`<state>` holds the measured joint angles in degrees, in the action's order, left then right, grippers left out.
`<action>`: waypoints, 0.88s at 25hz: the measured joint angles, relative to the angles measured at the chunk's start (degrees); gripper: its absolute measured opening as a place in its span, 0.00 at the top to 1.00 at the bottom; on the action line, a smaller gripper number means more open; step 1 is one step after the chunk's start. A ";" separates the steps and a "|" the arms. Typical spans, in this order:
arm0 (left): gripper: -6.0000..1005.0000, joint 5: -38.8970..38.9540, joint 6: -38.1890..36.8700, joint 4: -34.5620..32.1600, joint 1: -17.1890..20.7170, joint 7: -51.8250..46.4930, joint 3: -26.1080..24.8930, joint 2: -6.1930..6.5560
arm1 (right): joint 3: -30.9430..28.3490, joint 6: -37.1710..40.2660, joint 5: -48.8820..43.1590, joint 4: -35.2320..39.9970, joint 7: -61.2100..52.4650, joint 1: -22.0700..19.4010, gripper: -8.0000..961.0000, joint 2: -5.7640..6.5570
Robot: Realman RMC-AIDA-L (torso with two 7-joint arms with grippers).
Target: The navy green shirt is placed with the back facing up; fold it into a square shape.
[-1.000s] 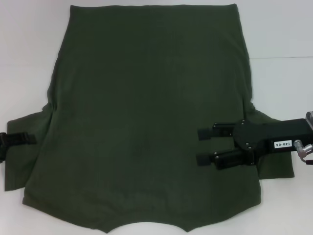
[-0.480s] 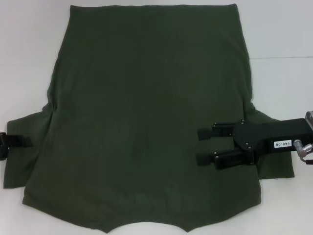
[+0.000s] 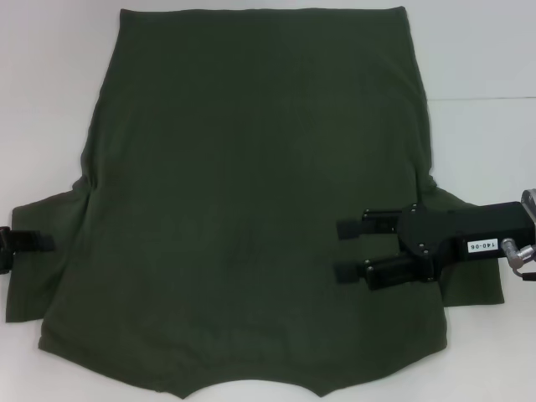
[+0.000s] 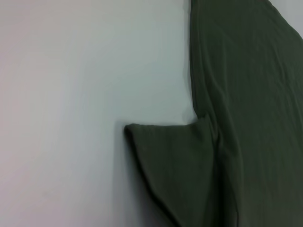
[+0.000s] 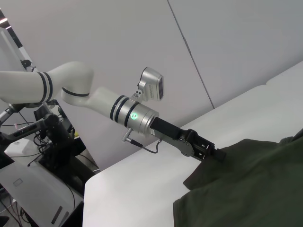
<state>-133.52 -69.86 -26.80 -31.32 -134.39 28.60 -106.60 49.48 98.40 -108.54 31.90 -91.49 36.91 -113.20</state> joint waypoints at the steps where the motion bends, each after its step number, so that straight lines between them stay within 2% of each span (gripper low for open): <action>1: 0.53 -0.10 0.22 0.04 -0.02 -0.08 0.11 0.00 | 0.00 0.00 0.00 0.00 0.00 0.00 0.03 0.00; 13: 0.62 -1.60 2.07 0.35 -0.23 -2.63 0.79 0.30 | 0.00 0.04 0.00 0.00 -0.01 0.01 0.03 0.00; 21: 0.99 -1.66 1.89 0.35 -0.24 -2.61 0.76 0.21 | 0.00 0.04 0.00 0.00 -0.01 -0.08 0.03 -0.07; 22: 0.99 -1.66 1.87 0.35 -0.24 -2.60 0.75 0.21 | 0.00 0.04 0.00 0.00 -0.01 -0.08 0.03 -0.08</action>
<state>-135.18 -68.00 -26.45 -31.55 -136.99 29.35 -106.40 49.48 98.44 -108.54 31.91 -91.50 36.83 -113.28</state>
